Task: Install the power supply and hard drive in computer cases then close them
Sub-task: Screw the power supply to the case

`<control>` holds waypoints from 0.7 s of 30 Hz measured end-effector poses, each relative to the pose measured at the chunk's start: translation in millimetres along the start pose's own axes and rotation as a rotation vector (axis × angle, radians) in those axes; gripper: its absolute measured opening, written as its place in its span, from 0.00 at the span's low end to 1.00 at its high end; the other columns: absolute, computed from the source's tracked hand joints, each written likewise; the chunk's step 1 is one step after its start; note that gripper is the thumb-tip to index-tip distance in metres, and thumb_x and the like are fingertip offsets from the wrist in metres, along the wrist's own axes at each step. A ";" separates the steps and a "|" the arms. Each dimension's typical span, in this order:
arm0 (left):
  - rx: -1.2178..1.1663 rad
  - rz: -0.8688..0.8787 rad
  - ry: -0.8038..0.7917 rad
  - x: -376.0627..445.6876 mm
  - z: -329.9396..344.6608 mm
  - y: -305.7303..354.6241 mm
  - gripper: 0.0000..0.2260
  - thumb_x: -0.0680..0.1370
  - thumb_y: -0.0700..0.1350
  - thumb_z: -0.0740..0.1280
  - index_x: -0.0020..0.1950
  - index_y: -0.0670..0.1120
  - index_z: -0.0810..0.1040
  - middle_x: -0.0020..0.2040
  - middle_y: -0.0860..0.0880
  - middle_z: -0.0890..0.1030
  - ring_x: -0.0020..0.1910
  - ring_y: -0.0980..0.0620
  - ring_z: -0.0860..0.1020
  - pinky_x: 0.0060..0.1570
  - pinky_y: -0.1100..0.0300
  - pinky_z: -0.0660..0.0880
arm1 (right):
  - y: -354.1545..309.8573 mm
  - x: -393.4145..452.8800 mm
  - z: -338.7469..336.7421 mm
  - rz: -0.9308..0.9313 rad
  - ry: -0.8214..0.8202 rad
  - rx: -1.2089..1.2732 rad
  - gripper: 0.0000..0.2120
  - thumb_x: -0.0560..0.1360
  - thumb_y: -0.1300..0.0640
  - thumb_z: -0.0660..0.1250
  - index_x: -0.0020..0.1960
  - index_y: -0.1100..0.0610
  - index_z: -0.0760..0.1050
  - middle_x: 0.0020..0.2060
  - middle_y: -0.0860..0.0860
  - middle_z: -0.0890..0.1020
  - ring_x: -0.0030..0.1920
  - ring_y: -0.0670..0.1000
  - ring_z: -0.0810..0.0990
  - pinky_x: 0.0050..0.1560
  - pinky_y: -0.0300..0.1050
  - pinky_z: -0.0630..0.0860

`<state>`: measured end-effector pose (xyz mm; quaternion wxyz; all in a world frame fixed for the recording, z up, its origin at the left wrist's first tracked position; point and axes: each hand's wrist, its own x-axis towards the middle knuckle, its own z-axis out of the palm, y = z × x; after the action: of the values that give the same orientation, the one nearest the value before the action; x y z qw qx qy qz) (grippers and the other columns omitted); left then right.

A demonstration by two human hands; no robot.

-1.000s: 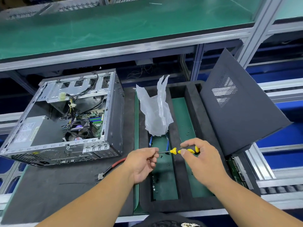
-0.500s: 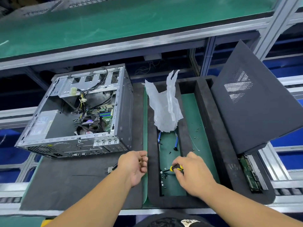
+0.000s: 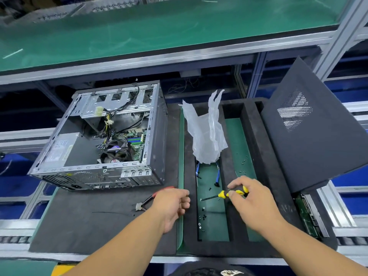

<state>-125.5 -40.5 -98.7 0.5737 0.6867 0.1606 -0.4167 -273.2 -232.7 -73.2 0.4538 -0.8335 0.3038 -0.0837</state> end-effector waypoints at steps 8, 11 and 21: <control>-0.222 -0.022 -0.240 -13.6 12.2 20.5 0.07 0.82 0.41 0.67 0.53 0.38 0.83 0.40 0.44 0.82 0.32 0.52 0.76 0.31 0.63 0.71 | -34.7 -3.1 -20.0 0.083 0.088 0.345 0.09 0.76 0.62 0.71 0.44 0.48 0.81 0.23 0.43 0.71 0.23 0.45 0.64 0.23 0.33 0.62; -0.277 -0.002 -0.263 -21.0 8.6 29.4 0.05 0.81 0.37 0.68 0.52 0.38 0.82 0.38 0.44 0.81 0.32 0.53 0.75 0.29 0.64 0.73 | -43.2 -5.7 -16.6 0.085 0.120 0.383 0.08 0.76 0.62 0.72 0.44 0.49 0.82 0.23 0.43 0.71 0.23 0.44 0.64 0.23 0.32 0.62; -0.446 0.153 -0.360 -76.1 -64.9 61.2 0.09 0.73 0.46 0.74 0.44 0.43 0.76 0.35 0.47 0.77 0.29 0.55 0.73 0.25 0.65 0.70 | -102.9 -31.5 29.1 0.139 0.019 0.785 0.09 0.78 0.65 0.69 0.48 0.52 0.84 0.37 0.56 0.82 0.36 0.54 0.74 0.35 0.48 0.69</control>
<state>-103.3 21.2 -1.5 0.7594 0.4689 0.0913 -0.4418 -242.1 -152.3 -2.5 0.7395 -0.5733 0.3089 -0.1703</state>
